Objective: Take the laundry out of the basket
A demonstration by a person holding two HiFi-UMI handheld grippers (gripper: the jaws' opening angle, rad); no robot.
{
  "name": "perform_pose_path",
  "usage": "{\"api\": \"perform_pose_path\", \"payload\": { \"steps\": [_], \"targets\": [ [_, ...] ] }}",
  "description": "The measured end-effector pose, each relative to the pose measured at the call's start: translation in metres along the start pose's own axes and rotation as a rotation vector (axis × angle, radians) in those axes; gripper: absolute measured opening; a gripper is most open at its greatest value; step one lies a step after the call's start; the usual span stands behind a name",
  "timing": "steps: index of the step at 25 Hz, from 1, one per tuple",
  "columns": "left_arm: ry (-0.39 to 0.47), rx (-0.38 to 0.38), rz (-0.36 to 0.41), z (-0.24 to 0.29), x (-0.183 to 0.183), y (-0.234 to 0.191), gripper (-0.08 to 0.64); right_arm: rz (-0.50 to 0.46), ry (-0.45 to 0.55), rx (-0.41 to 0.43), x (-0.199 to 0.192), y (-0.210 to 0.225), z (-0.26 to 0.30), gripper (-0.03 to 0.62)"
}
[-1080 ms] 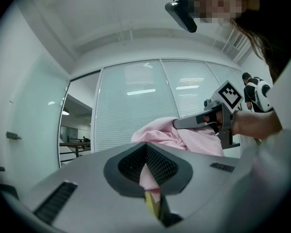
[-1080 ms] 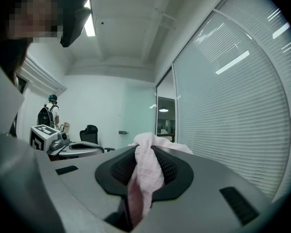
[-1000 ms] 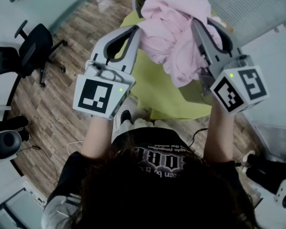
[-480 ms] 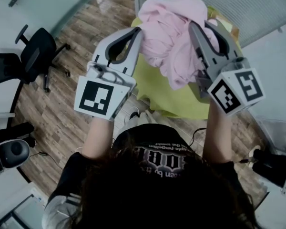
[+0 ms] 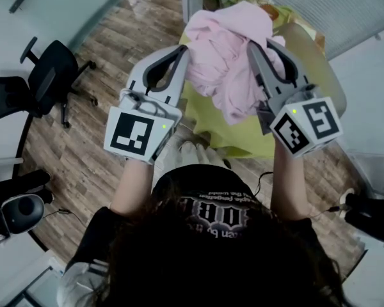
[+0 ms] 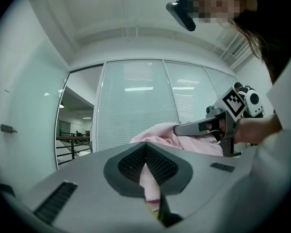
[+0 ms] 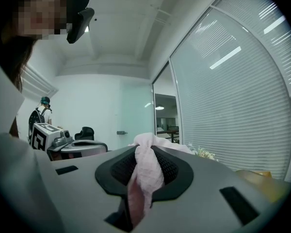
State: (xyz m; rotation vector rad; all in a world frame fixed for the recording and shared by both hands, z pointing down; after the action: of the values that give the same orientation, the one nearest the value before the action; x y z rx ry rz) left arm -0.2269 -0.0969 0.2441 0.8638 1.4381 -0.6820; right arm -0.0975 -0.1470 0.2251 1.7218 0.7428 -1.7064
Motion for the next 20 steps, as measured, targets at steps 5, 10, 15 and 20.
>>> {"api": "perform_pose_path", "payload": {
  "steps": [5, 10, 15, 20],
  "targets": [
    [-0.008, -0.014, -0.004, -0.008, -0.011, -0.003, 0.0, 0.014, -0.017, -0.009, -0.018, -0.01, 0.005, 0.077],
    [-0.018, -0.031, -0.023, -0.013, -0.021, 0.0, 0.0, 0.024, -0.026, -0.011, -0.031, -0.015, 0.002, 0.077],
    [0.0, -0.033, -0.048, -0.017, -0.034, -0.001, 0.0, 0.014, -0.038, -0.019, -0.05, -0.019, 0.001, 0.077],
    [0.007, -0.007, -0.06, -0.043, -0.045, -0.01, 0.0, 0.014, -0.064, -0.013, -0.071, -0.046, 0.003, 0.077]
  ]
}}
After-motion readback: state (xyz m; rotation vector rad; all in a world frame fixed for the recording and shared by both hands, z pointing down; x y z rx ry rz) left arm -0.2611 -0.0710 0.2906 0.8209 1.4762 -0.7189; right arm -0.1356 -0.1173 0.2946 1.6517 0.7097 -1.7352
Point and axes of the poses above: the fingertips, and each gripper's own axes: z forward along the fingers, y to its right, x out of its top, the point moved 2 cm from there along -z, backward along the fingers, and after that the axes turned 9 degrees about -x, right-handed, at the moved point
